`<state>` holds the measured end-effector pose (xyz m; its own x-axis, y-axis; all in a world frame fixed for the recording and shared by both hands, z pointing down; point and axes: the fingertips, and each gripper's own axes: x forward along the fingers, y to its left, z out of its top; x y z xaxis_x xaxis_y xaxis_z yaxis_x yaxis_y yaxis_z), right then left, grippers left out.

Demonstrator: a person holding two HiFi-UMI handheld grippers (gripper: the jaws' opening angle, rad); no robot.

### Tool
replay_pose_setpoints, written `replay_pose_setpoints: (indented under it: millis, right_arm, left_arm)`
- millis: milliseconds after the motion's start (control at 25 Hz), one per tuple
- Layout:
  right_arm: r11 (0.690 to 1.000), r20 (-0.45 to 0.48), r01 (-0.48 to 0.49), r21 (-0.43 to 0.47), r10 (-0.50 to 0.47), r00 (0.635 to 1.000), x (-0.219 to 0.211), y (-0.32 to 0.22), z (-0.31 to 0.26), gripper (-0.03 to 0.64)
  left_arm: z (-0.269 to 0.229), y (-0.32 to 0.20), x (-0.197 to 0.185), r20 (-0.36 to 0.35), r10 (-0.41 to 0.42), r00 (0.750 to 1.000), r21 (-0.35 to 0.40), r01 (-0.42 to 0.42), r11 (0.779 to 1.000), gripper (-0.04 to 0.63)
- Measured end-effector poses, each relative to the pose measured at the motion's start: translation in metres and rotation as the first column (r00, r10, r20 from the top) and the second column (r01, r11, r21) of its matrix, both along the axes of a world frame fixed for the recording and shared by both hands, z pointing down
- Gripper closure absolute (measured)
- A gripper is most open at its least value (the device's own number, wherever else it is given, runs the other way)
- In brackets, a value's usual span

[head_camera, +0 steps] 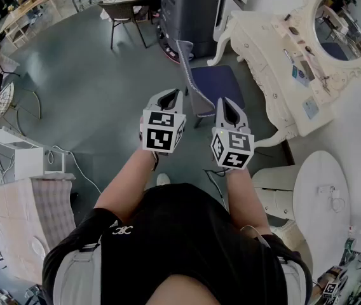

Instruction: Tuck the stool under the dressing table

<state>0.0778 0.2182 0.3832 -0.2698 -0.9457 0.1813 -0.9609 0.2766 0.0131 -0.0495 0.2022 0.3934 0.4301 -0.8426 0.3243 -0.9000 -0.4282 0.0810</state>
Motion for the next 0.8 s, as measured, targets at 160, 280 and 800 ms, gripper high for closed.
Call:
replay_pose_setpoints:
  millis: [160,280,800]
  right_arm:
    - [1.0,-0.011,-0.004,-0.005,0.004,1.0,-0.011,-0.004,0.006,0.608]
    - [1.0,-0.03,0.005,-0.008,-0.005,1.0,-0.02,-0.01,0.007,0.609]
    - [0.998,0.004,-0.046,-0.044,0.046,0.999,-0.021,-0.039,0.016,0.607]
  left_arm:
    - [0.007,-0.005,-0.011,0.003,0.005,1.0,-0.007,-0.005,1.0,0.588]
    - [0.008,-0.013,-0.018,0.003,0.007,1.0,-0.012,-0.007,1.0,0.588]
    - [0.022,-0.034,-0.028,0.036,0.029,0.999,-0.036,-0.027,0.999,0.588]
